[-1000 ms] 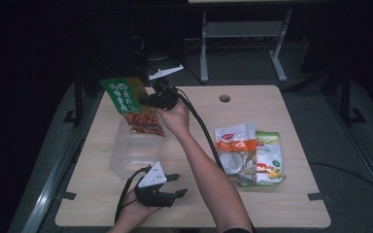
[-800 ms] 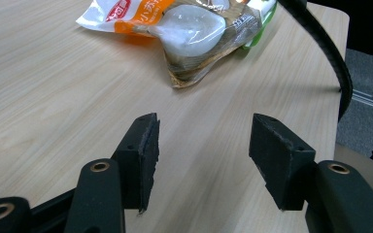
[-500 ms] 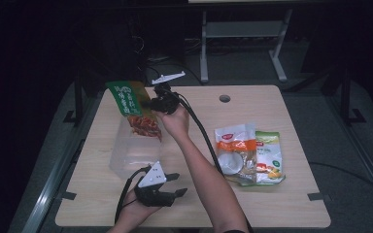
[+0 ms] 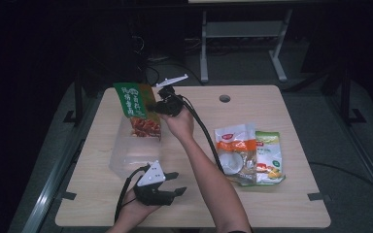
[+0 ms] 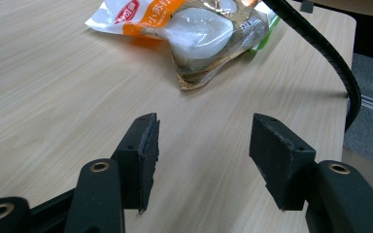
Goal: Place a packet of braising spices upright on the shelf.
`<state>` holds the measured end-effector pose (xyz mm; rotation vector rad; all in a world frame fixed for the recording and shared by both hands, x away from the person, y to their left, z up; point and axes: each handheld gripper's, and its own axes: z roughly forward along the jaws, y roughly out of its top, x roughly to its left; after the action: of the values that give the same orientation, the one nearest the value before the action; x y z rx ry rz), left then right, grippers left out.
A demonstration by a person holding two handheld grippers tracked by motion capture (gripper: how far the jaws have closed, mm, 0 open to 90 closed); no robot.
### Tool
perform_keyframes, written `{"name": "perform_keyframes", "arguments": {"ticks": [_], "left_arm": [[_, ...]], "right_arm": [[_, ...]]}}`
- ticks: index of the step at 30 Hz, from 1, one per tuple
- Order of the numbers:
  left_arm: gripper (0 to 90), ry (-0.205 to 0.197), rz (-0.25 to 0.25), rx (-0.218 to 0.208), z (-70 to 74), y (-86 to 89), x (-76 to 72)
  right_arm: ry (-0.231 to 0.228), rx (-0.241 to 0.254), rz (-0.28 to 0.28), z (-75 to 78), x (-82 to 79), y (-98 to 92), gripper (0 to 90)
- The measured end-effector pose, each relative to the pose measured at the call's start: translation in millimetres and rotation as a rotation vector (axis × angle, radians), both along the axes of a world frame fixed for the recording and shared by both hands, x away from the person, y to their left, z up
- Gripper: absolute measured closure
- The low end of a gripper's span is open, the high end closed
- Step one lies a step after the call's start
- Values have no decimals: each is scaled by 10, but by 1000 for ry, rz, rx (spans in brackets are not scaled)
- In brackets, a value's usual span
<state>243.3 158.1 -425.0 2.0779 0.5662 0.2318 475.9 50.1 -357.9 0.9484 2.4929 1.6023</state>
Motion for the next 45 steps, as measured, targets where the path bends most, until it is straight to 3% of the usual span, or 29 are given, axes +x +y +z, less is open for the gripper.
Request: {"name": "perform_keyframes", "arguments": {"ticks": [6,12,18,27,45], "left_arm": [[438,0,-3,3,-9,-18,-4],[430,0,1,1,-12,-11,7],[422,12,-1,-3,-15,-22,5],[411,24,1,-3,-26,-28,17],[403,26,12,5,-35,-7,44]], "right_arm": [[6,-14,-4,0,11,-54,871],[13,-20,-9,55,11,-132,708],[22,-20,-8,124,-25,-248,604],[6,-52,-4,203,-104,-413,566],[36,-90,-16,304,-250,-920,518]]}}
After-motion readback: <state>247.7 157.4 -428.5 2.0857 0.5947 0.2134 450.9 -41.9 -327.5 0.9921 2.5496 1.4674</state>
